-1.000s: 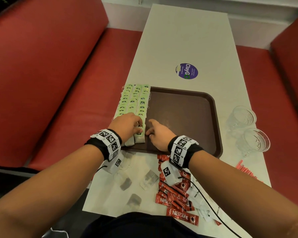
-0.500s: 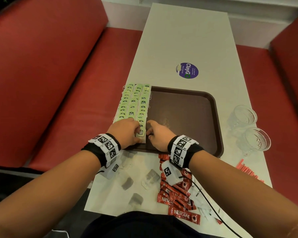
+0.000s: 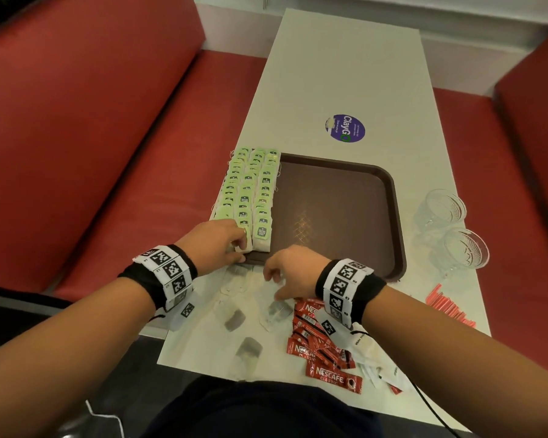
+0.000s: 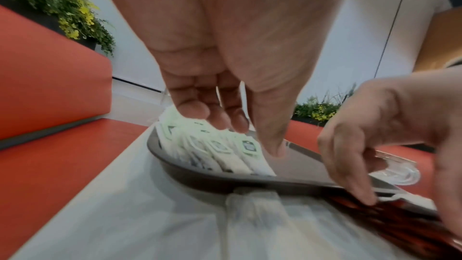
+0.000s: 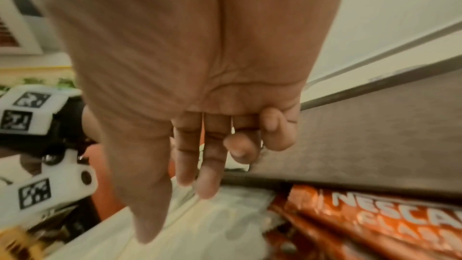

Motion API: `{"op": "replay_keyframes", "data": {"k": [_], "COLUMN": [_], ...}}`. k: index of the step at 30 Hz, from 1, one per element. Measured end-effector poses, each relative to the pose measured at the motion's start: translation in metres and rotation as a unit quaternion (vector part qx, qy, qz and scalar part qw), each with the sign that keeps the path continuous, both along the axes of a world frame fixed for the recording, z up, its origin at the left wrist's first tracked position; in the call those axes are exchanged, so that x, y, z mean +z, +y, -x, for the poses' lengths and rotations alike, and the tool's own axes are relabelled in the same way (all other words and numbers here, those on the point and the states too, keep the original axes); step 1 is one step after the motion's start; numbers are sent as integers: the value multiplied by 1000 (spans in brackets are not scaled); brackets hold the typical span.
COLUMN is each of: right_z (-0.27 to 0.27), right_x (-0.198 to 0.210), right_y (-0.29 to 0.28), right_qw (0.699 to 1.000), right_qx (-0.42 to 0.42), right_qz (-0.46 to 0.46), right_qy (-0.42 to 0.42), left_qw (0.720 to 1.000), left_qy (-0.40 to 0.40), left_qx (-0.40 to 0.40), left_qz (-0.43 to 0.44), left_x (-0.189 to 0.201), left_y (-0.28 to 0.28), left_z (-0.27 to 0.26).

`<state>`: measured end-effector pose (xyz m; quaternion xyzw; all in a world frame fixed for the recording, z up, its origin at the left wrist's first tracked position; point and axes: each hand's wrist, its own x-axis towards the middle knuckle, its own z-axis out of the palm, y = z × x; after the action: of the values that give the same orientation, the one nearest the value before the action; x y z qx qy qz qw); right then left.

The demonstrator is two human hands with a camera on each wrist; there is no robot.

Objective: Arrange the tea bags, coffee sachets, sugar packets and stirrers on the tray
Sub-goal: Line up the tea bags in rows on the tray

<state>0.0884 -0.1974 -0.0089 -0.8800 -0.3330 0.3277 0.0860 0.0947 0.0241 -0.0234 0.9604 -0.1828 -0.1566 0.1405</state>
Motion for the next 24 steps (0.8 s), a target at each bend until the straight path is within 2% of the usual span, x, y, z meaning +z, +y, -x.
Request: {"op": "replay_keyframes", "data": {"k": [3,6,10,17,21,24], "right_z": [11,20,26,27,25,25], "right_x": [-6,-12,-17,-15,-12,-9], "right_y": [5,11,18,22,18,16], "right_qw": [997,992,987,984,993,998], "right_qx": [53,85,105,125,91,58], "right_qz": [47,89,112,126,70,35], "right_qy": [-17,-39,-53,-18,-12,-8], "left_qw": [996,980,966,970,979,990], "left_qy": [9,9,38,76,75,62], "left_qx": [-36,3,53,72,70,83], "left_qz": [-85,-197,-249,-220,-176,-98], "left_x": [5,0,-8,-12,-5,4], "left_y": [-3,-4,-8,-12,-9,-4], "left_z": [22,39,53,52,47,42]}}
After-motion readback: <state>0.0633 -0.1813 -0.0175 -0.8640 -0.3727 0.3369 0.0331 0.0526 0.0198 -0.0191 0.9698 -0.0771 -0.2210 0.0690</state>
